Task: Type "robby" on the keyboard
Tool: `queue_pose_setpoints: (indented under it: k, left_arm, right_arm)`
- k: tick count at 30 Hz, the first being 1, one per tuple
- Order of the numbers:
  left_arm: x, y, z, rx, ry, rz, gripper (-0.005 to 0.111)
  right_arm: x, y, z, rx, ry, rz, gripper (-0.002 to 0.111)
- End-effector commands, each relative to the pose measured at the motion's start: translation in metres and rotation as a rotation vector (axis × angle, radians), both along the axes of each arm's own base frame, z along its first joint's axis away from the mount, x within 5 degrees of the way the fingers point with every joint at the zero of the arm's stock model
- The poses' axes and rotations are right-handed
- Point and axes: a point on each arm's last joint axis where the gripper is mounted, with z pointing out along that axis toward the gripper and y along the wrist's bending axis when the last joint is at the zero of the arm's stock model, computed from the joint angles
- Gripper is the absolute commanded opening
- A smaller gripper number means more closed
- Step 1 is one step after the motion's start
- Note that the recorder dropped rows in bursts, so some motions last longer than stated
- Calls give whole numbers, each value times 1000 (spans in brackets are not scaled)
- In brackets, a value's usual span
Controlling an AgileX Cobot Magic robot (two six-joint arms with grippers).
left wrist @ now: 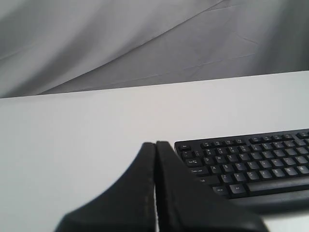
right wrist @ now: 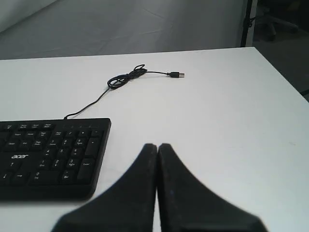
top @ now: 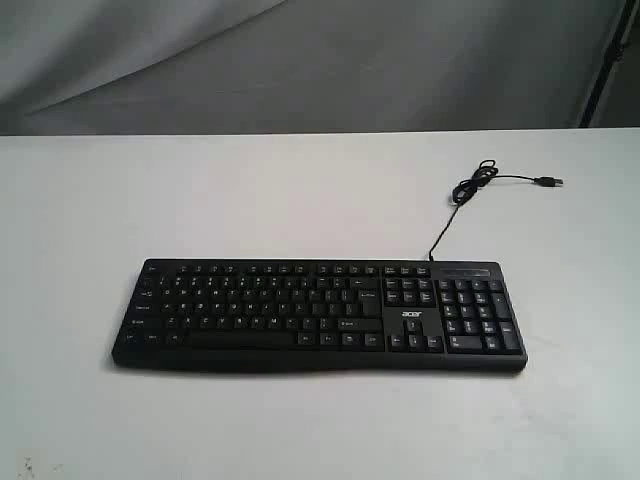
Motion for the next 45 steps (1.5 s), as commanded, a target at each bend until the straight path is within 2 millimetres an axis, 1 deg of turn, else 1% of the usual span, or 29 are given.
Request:
queue_pose_setpoints:
  k: [1, 4, 6, 8, 10, 12, 15, 17, 18, 19, 20, 21, 23, 24, 26, 27, 28, 31, 32, 34, 36, 39, 41, 43, 45]
  left_arm:
    - [0, 0, -1, 1, -5, -6, 0]
    - [0, 0, -1, 1, -5, -6, 0]
    - [0, 0, -1, 1, -5, -6, 0]
    - [0, 0, -1, 1, -5, -6, 0]
    - [0, 0, -1, 1, -5, -6, 0]
    - [0, 0, -1, 1, -5, -6, 0]
    - [0, 0, -1, 1, -5, -6, 0]
    - [0, 0, -1, 1, -5, -6, 0]
    - [0, 0, -1, 1, -5, -6, 0]
    - [0, 0, -1, 1, -5, -6, 0]
    - [0, 0, -1, 1, -5, -6, 0]
    - [0, 0, -1, 1, -5, -6, 0]
    - [0, 0, -1, 1, -5, -6, 0]
    - [0, 0, -1, 1, -5, -6, 0]
    - [0, 0, -1, 1, -5, -6, 0]
    - [0, 0, -1, 1, -5, -6, 0]
    - [0, 0, -1, 1, -5, -6, 0]
    - [0, 0, -1, 1, -5, -6, 0]
    - [0, 0, -1, 1, -5, -6, 0]
    - [0, 0, -1, 1, -5, -6, 0]
    - [0, 0, -1, 1, -5, -6, 0]
    - [0, 0, -1, 1, -5, -6, 0]
    - [0, 0, -1, 1, -5, -6, 0]
    - [0, 0, -1, 1, -5, -6, 0]
    - [0, 0, -1, 1, -5, -6, 0]
  right_arm:
    - [0, -1, 0, -9, -16, -5, 0]
    - [0, -1, 0, -9, -16, -5, 0]
    - [1, -1, 3, -32, -50, -6, 0]
    - [3, -1, 17, -22, -205, -5, 0]
    - [3, -1, 35, -7, -406, -8, 0]
    - [1, -1, 43, -9, -494, -9, 0]
    - [1, -1, 45, -8, -517, -9, 0]
    - [-2, -3, 54, 206, -621, -29, 0]
    - [-5, -6, 61, 387, -713, -47, 0]
    - [-8, -9, 67, 485, -790, -52, 0]
    - [-12, -12, 73, 552, -879, -56, 0]
    - [-16, -13, 78, 580, -957, -45, 0]
    - [-21, -10, 85, 588, -1042, 28, 0]
    - [-21, -4, 86, 563, -1029, 83, 0]
    - [-23, 8, 98, 438, -985, 189, 0]
    - [-25, 14, 108, 361, -958, 241, 0]
    - [-28, 18, 119, 333, -940, 275, 0]
    - [-25, 25, 151, 299, -845, 333, 0]
    - [-20, 27, 158, 272, -809, 348, 0]
    - [-9, 32, 177, 273, -733, 394, 0]
    - [3, 39, 194, 275, -665, 477, 0]
    - [25, 55, 220, 253, -577, 683, 0]
    - [41, 64, 235, 264, -550, 823, 0]
    - [54, 72, 249, 307, -536, 991, 0]
    - [66, 75, 260, 298, -558, 1080, 0]
